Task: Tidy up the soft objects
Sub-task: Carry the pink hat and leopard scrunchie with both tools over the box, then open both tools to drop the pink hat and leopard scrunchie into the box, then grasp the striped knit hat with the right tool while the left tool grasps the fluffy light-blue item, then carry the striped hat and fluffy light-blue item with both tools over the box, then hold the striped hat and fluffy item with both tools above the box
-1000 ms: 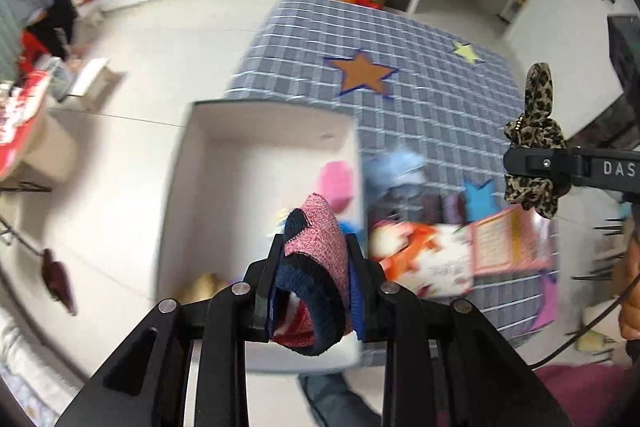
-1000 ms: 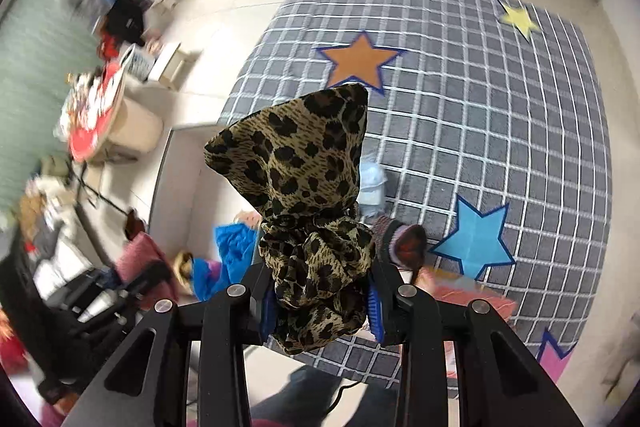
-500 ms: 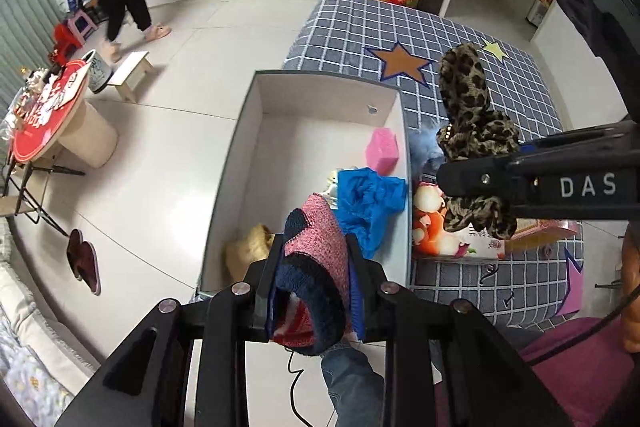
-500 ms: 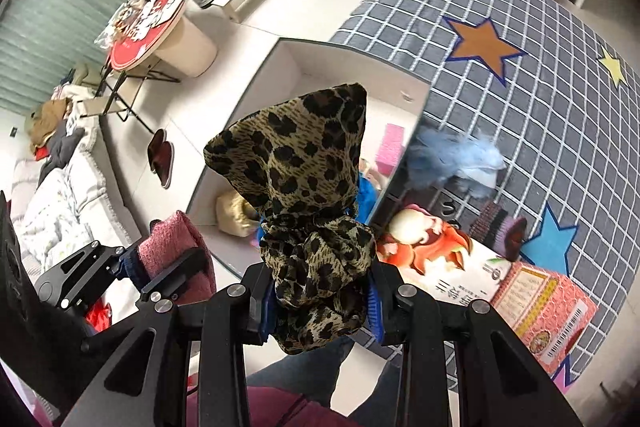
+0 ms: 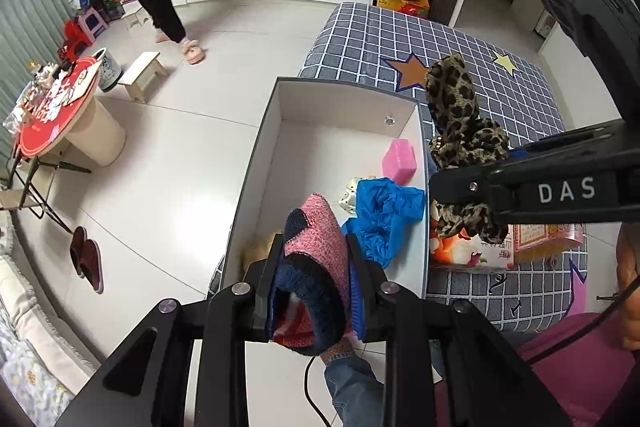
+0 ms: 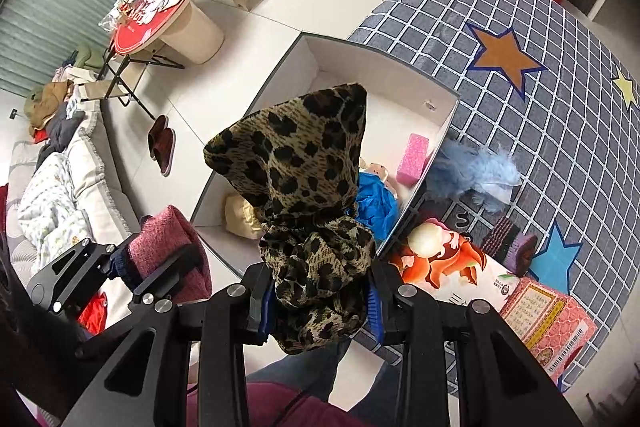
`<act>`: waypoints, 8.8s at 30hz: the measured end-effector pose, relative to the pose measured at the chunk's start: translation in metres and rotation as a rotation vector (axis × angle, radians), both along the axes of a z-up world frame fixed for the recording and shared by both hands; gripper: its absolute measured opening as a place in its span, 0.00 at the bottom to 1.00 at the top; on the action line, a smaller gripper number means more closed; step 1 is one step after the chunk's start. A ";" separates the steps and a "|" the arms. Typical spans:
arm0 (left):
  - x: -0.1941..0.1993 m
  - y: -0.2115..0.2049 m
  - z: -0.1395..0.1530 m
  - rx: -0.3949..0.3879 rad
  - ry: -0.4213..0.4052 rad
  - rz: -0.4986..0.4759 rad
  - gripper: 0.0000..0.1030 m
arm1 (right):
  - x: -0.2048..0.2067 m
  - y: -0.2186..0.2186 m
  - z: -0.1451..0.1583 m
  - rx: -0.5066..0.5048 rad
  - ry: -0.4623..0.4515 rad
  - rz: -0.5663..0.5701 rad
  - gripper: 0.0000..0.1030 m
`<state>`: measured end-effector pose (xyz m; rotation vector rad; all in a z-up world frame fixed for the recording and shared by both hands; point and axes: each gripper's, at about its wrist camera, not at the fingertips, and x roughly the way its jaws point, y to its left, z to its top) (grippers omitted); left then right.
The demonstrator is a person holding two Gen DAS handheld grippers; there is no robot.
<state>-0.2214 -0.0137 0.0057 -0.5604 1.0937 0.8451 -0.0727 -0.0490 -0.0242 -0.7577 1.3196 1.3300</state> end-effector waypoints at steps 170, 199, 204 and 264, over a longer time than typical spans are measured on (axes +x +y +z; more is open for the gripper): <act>0.331 -0.015 -0.213 -0.091 0.648 -1.196 1.00 | 0.342 -0.135 -0.092 -0.093 0.384 -0.687 0.28; 0.367 -0.029 -0.055 -0.091 0.013 -0.854 0.29 | 0.317 -0.254 -0.063 -0.077 0.046 -0.948 0.28; 0.379 -0.105 -0.033 -0.116 -0.063 -0.992 0.29 | 0.305 -0.285 -0.056 -0.096 -0.003 -0.995 0.28; 0.022 -0.013 0.036 0.094 -0.013 -0.074 0.29 | -0.006 -0.009 0.023 0.042 -0.004 0.053 0.28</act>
